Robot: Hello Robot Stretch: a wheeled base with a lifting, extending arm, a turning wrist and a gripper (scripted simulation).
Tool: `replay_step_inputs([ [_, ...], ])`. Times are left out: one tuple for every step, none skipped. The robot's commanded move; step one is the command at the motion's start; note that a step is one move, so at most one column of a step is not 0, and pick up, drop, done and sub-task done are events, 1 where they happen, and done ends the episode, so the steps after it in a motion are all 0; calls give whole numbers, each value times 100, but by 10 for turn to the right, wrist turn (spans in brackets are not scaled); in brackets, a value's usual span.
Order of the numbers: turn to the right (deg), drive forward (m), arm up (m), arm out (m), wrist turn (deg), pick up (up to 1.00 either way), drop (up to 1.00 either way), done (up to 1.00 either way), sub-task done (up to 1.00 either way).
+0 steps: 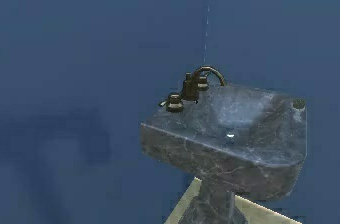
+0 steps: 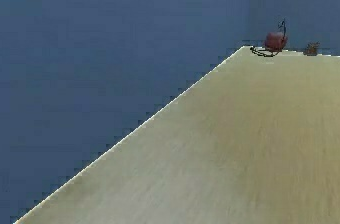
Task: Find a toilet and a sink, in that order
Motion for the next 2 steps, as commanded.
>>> replay_step_inputs([
  [150,0,0,0,0,0,0,0,0],
  [0,0,0,0,0,0,0,100,0],
])
